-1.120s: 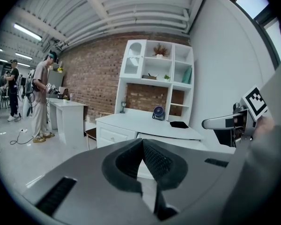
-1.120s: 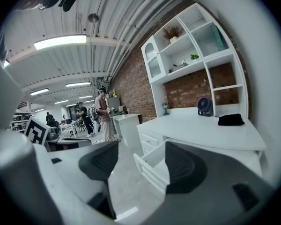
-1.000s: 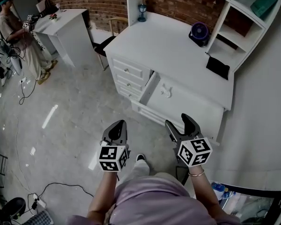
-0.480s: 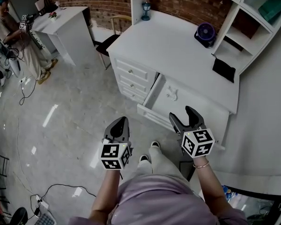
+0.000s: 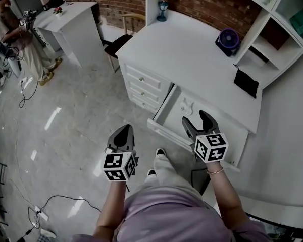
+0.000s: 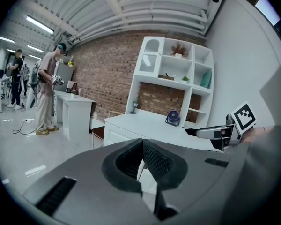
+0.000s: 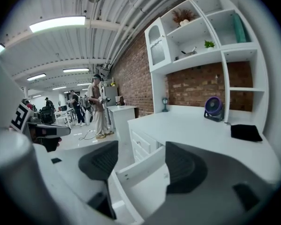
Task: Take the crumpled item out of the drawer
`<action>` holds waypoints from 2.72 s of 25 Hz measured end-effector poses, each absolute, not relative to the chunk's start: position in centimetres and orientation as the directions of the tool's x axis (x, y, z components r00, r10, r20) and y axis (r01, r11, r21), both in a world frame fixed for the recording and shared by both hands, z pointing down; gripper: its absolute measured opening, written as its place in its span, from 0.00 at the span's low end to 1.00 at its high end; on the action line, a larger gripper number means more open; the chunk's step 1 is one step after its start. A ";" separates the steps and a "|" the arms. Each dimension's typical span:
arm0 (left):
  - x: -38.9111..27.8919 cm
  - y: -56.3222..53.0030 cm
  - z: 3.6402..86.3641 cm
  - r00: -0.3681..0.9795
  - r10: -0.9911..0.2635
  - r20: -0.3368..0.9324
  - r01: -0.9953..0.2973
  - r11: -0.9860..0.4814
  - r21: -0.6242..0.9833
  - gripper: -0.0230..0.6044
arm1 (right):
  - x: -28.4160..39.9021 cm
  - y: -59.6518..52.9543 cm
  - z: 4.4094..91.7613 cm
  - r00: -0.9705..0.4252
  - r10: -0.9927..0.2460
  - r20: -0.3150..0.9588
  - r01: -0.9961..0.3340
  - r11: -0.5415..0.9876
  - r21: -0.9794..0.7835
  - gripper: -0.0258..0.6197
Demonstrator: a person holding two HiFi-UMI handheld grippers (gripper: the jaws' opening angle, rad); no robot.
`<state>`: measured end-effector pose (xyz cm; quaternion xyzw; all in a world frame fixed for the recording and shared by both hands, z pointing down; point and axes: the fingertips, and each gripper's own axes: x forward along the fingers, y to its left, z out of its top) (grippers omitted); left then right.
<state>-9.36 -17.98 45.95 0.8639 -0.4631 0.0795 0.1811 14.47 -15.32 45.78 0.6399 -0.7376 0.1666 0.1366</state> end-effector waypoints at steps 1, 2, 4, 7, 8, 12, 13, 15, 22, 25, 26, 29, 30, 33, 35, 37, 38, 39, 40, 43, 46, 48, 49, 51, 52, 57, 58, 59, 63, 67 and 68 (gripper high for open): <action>-9.3 -18.4 46.0 0.555 -0.773 0.307 -0.831 -0.502 0.239 0.04 | 14.7 -15.9 46.0 -0.144 -0.896 0.420 -0.990 0.126 -0.069 0.52; -9.2 -18.9 46.1 0.552 -0.774 0.310 -0.834 -0.498 0.239 0.04 | 15.0 -16.6 46.3 -0.144 -0.893 0.426 -0.989 0.128 -0.066 0.52; -9.0 -19.7 46.3 0.543 -0.778 0.317 -0.839 -0.490 0.236 0.04 | 15.5 -17.8 47.1 -0.148 -0.885 0.442 -0.989 0.138 -0.057 0.52; -8.6 -20.7 46.6 0.529 -0.783 0.328 -0.848 -0.477 0.229 0.04 | 16.5 -19.3 48.6 -0.152 -0.870 0.469 -0.988 0.150 -0.042 0.52; -8.5 -21.0 46.7 0.524 -0.785 0.331 -0.851 -0.473 0.228 0.04 | 16.8 -19.7 49.1 -0.153 -0.865 0.478 -0.988 0.151 -0.042 0.52; -8.6 -22.0 47.0 0.502 -0.793 0.346 -0.865 -0.449 0.225 0.04 | 17.7 -21.4 51.4 -0.150 -0.840 0.522 -0.987 0.156 -0.033 0.52; -8.6 -22.2 47.1 0.497 -0.794 0.350 -0.867 -0.443 0.226 0.04 | 17.9 -21.8 51.9 -0.149 -0.833 0.533 -0.987 0.158 -0.028 0.52; -8.4 -22.7 47.2 0.491 -0.796 0.355 -0.871 -0.435 0.229 0.04 | 18.3 -22.5 52.9 -0.148 -0.820 0.552 -0.986 0.163 -0.022 0.52; -8.0 -23.7 48.1 0.459 -0.803 0.380 -0.888 -0.401 0.225 0.04 | 19.7 -24.7 56.9 -0.146 -0.770 0.622 -0.987 0.159 -0.034 0.52; -8.4 -24.2 48.1 0.444 -0.808 0.387 -0.895 -0.387 0.221 0.04 | 20.2 -25.6 58.6 -0.138 -0.746 0.651 -0.989 0.143 -0.046 0.52; -8.5 -24.3 48.1 0.439 -0.810 0.388 -0.898 -0.382 0.219 0.04 | 20.2 -25.8 59.2 -0.136 -0.739 0.660 -0.989 0.143 -0.044 0.52; -8.8 -24.6 48.2 0.425 -0.817 0.390 -0.905 -0.369 0.214 0.04 | 20.2 -26.3 60.8 -0.135 -0.716 0.685 -0.987 0.159 -0.028 0.52; -8.9 -24.7 48.2 0.422 -0.818 0.391 -0.906 -0.365 0.213 0.04 | 20.1 -26.5 61.2 -0.136 -0.709 0.692 -0.986 0.167 -0.023 0.52; -8.8 -24.9 48.4 0.419 -0.816 0.399 -0.908 -0.363 0.211 0.04 | 20.0 -26.9 62.4 -0.138 -0.688 0.713 -0.983 0.181 -0.016 0.52; -8.9 -24.8 48.6 0.417 -0.813 0.406 -0.909 -0.362 0.209 0.04 | 20.0 -27.0 63.5 -0.134 -0.670 0.730 -0.983 0.185 -0.010 0.52; -8.9 -24.9 48.7 0.412 -0.814 0.410 -0.911 -0.358 0.204 0.04 | 20.1 -27.3 64.4 -0.128 -0.653 0.747 -0.982 0.190 -0.002 0.52; -8.9 -25.0 48.7 0.409 -0.814 0.412 -0.913 -0.355 0.203 0.04 | 20.3 -27.5 64.9 -0.125 -0.644 0.755 -0.981 0.192 0.002 0.52; -8.9 -25.0 48.7 0.406 -0.814 0.415 -0.914 -0.352 0.203 0.04 | 20.5 -27.6 65.4 -0.121 -0.635 0.763 -0.981 0.194 0.006 0.52; -8.8 -25.1 48.7 0.403 -0.814 0.418 -0.915 -0.348 0.204 0.04 | 20.7 -27.8 65.9 -0.117 -0.627 0.770 -0.980 0.196 0.011 0.52; -8.7 -25.2 48.8 0.392 -0.816 0.425 -0.919 -0.335 0.205 0.04 | 21.3 -28.1 67.2 -0.104 -0.606 0.789 -0.977 0.209 0.032 0.52; -8.8 -25.4 49.1 0.382 -0.817 0.433 -0.924 -0.324 0.204 0.04 | 21.5 -28.4 68.5 -0.101 -0.579 0.809 -0.974 0.223 0.038 0.52; -9.0 -25.6 49.3 0.376 -0.817 0.437 -0.926 -0.317 0.204 0.04 | 21.6 -28.6 69.3 -0.095 -0.559 0.823 -0.973 0.229 0.043 0.52; -9.0 -25.6 49.5 0.374 -0.817 0.438 -0.927 -0.314 0.204 0.04 | 21.7 -28.6 69.8 -0.090 -0.549 0.831 -0.972 0.231 0.047 0.52; -9.1 -25.7 49.6 0.369 -0.819 0.438 -0.929 -0.308 0.206 0.04 | 21.9 -28.6 70.7 -0.081 -0.529 0.845 -0.970 0.237 0.055 0.52; -9.0 -25.8 49.7 0.367 -0.821 0.438 -0.929 -0.306 0.207 0.04 | 22.0 -28.7 71.0 -0.077 -0.520 0.851 -0.969 0.241 0.059 0.52; -9.1 -26.2 49.9 0.358 -0.823 0.441 -0.933 -0.294 0.210 0.04 | 22.5 -28.7 72.3 -0.045 -0.473 0.880 -0.962 0.259 0.090 0.52; -9.2 -26.3 49.9 0.357 -0.823 0.441 -0.933 -0.293 0.210 0.04 | 22.6 -28.7 72.5 -0.037 -0.468 0.883 -0.963 0.254 0.094 0.52; -9.3 -26.4 50.0 0.356 -0.824 0.441 -0.934 -0.292 0.208 0.04 | 22.7 -28.7 72.7 -0.032 -0.465 0.885 -0.965 0.246 0.094 0.51; -9.6 -26.6 50.1 0.348 -0.824 0.448 -0.936 -0.282 0.209 0.04 | 22.7 -28.6 73.1 -0.022 -0.450 0.893 -0.963 0.250 0.102 0.48; -9.7 -26.9 50.2 0.349 -0.823 0.449 -0.936 -0.281 0.212 0.04 | 23.0 -28.2 73.8 -0.002 -0.425 0.905 -0.951 0.280 0.129 0.43; -9.7 -27.0 50.2 0.349 -0.822 0.450 -0.936 -0.281 0.212 0.04 | 23.0 -28.2 73.9 -0.002 -0.420 0.907 -0.950 0.285 0.129 0.43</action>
